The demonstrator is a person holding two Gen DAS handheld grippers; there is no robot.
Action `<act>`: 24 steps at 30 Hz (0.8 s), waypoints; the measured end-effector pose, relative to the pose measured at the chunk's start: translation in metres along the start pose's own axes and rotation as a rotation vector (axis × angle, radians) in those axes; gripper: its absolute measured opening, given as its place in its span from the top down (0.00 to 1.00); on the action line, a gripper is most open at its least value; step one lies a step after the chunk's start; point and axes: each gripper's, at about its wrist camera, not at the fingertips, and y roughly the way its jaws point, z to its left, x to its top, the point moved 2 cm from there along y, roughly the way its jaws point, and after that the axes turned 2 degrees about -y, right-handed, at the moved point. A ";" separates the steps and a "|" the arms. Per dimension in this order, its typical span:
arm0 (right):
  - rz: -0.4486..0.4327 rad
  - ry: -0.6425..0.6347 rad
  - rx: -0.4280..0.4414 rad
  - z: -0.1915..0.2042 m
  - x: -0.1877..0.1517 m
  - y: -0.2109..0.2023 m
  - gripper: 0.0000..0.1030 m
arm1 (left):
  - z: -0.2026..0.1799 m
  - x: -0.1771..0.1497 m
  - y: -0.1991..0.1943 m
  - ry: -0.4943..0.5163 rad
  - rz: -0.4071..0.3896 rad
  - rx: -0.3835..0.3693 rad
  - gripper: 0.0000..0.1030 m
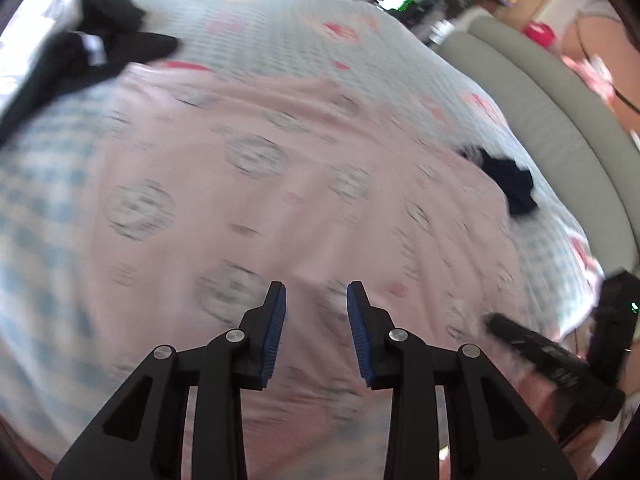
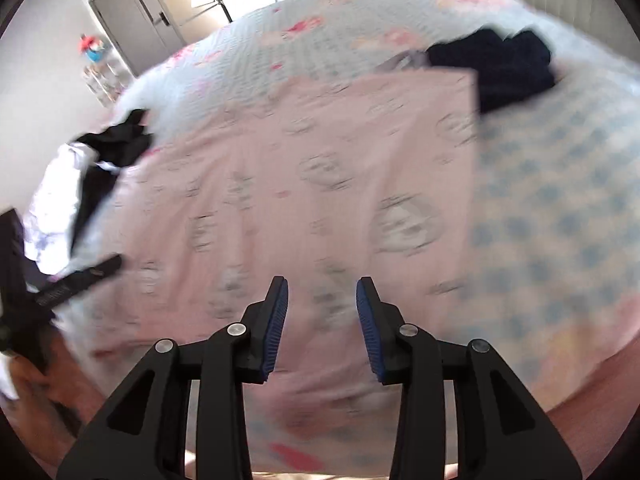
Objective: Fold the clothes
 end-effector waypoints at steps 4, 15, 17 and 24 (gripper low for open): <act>0.069 -0.033 -0.011 0.002 -0.010 0.013 0.68 | 0.017 -0.017 -0.011 0.013 -0.001 0.136 0.68; -0.006 0.036 -0.001 -0.015 -0.018 -0.031 0.62 | 0.068 -0.042 -0.051 -0.186 -0.039 0.128 0.68; -0.009 0.049 -0.022 -0.019 -0.018 -0.035 0.62 | 0.071 -0.045 -0.055 -0.197 -0.037 0.119 0.68; -0.005 0.089 -0.023 -0.050 -0.017 -0.050 0.61 | 0.051 -0.039 -0.067 -0.122 -0.076 0.022 0.66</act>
